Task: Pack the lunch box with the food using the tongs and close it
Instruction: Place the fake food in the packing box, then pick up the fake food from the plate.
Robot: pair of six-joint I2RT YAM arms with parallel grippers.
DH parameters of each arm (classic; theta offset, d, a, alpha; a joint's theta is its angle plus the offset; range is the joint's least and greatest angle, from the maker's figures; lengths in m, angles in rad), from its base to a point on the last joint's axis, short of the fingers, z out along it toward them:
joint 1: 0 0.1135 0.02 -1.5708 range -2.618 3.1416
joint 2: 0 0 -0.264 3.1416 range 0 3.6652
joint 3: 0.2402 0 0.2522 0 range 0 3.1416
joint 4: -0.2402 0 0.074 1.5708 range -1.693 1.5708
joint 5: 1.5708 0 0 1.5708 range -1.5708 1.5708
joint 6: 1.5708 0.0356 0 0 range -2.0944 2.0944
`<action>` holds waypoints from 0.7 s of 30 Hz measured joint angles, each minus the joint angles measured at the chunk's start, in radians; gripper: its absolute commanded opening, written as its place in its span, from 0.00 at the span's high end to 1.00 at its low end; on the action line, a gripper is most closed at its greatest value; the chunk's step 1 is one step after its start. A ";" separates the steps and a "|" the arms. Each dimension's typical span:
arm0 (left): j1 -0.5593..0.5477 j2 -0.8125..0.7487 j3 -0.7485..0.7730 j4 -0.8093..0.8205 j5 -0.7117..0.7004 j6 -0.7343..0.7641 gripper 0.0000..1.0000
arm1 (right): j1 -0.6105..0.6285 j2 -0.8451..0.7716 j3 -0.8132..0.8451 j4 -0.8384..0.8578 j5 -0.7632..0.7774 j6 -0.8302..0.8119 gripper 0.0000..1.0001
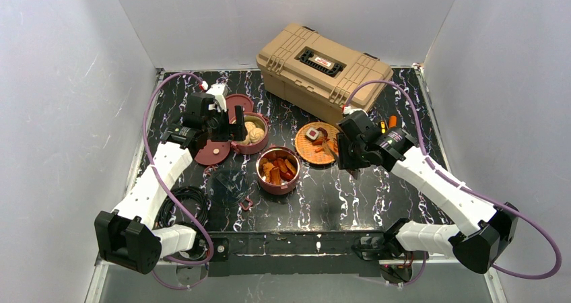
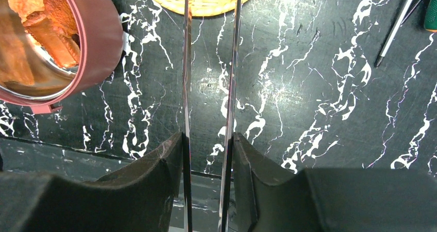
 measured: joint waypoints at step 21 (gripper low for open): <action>0.000 0.003 0.000 -0.001 0.000 0.000 0.01 | 0.000 0.056 -0.034 0.000 0.007 -0.030 0.53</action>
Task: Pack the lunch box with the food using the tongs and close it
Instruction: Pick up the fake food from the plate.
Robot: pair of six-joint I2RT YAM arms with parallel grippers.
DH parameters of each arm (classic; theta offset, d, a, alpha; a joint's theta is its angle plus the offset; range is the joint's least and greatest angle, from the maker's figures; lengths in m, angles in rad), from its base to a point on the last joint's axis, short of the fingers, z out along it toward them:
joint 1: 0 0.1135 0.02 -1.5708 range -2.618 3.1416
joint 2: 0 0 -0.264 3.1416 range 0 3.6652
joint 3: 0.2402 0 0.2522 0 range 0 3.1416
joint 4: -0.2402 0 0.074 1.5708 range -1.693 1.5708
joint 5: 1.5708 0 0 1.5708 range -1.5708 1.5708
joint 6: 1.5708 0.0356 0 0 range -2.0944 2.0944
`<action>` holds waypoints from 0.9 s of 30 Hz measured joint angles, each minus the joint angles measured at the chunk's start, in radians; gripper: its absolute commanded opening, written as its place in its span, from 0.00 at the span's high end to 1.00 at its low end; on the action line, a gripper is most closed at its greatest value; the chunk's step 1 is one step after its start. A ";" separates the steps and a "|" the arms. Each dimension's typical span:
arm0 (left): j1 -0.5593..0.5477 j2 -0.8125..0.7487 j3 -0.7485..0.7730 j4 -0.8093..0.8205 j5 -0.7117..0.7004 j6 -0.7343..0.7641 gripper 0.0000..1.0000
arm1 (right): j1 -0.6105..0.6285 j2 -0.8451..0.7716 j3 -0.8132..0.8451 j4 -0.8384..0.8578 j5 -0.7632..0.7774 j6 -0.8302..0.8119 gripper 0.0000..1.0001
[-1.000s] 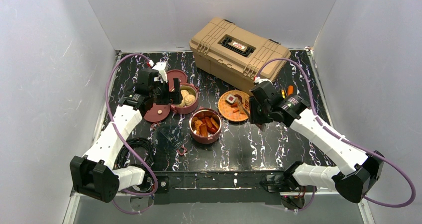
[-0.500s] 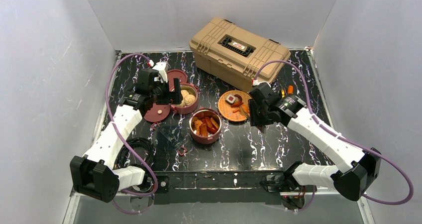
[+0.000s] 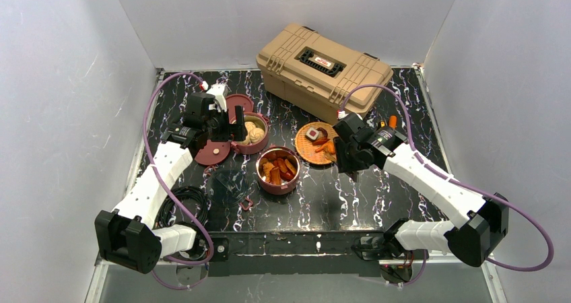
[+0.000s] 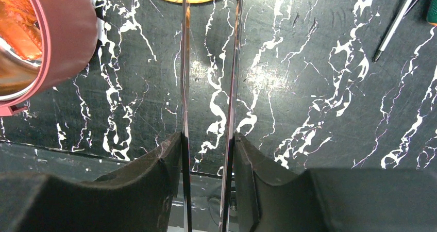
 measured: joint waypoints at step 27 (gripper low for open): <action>0.000 0.000 0.000 -0.002 0.000 0.000 0.01 | 0.000 0.035 0.000 0.017 0.031 -0.024 0.61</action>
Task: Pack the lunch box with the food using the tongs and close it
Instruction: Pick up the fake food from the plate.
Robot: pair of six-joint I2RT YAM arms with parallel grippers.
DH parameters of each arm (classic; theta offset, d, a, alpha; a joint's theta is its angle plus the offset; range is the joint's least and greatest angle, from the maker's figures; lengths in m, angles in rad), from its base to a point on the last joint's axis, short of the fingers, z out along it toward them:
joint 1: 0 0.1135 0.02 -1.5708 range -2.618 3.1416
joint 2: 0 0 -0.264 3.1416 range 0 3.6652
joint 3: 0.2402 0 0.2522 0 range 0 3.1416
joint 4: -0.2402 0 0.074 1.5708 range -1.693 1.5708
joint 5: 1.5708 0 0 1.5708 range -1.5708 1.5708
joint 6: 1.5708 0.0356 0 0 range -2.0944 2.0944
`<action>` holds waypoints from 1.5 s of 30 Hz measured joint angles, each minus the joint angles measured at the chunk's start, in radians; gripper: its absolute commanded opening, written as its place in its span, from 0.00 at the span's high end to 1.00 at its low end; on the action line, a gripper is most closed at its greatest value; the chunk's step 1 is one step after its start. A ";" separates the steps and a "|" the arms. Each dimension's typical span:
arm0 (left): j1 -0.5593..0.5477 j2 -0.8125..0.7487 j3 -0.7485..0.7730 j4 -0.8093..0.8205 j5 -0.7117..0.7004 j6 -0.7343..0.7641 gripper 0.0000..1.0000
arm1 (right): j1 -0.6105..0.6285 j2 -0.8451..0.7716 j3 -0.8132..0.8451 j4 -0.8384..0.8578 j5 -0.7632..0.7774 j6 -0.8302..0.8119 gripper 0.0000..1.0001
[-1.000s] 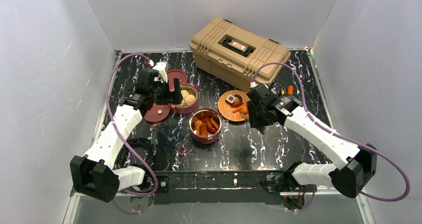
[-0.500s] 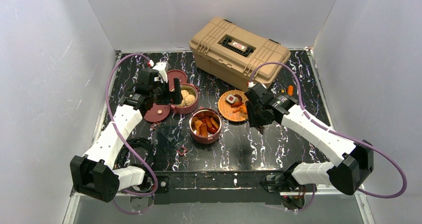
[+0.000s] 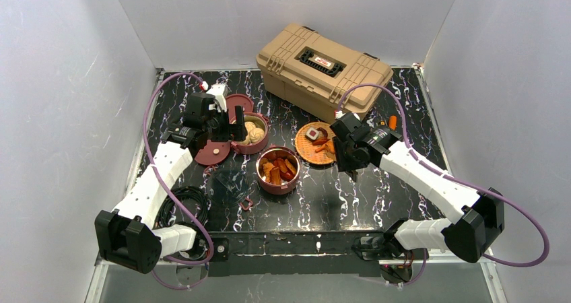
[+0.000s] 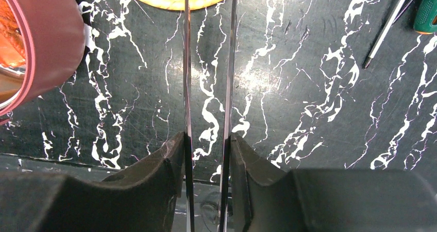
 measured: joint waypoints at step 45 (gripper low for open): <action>0.000 0.000 0.000 0.000 0.000 0.000 0.01 | 0.000 -0.092 0.008 0.020 0.021 -0.008 0.83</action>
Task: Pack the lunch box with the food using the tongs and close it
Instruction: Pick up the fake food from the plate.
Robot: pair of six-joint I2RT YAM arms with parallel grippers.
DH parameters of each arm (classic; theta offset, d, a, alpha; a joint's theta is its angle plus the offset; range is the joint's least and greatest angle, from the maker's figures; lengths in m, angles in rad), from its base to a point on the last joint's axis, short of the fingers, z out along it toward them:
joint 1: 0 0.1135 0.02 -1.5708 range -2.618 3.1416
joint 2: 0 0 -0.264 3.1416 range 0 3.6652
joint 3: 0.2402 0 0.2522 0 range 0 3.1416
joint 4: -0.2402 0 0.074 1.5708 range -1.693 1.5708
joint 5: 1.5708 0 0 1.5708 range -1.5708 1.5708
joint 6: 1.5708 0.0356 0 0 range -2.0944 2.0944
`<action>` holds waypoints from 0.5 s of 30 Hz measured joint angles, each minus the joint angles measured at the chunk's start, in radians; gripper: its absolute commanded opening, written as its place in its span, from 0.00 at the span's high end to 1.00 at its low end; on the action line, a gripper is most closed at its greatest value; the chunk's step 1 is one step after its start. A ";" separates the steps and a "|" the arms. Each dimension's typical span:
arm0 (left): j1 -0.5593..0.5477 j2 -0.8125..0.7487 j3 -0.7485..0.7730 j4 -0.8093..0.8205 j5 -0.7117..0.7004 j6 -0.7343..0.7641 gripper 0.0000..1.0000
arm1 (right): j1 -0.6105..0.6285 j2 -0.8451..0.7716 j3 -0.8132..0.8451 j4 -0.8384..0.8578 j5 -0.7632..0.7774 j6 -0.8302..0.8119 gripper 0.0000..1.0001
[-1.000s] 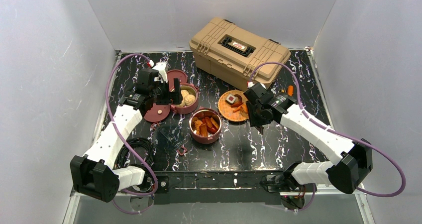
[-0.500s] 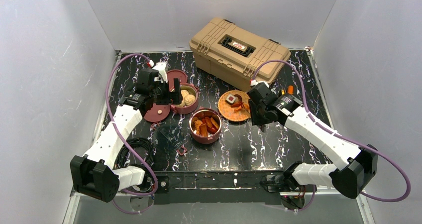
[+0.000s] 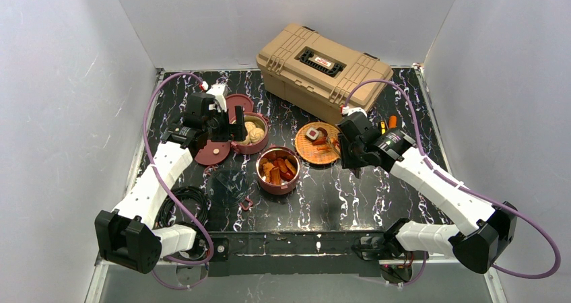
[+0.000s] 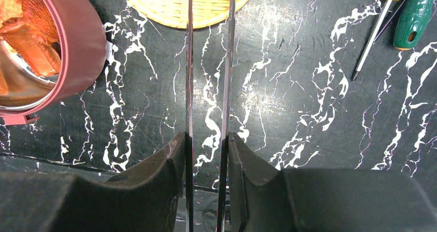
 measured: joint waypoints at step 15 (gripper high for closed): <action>0.000 0.000 0.000 0.000 0.000 0.000 0.01 | 0.000 -0.038 0.002 0.034 -0.068 -0.050 0.83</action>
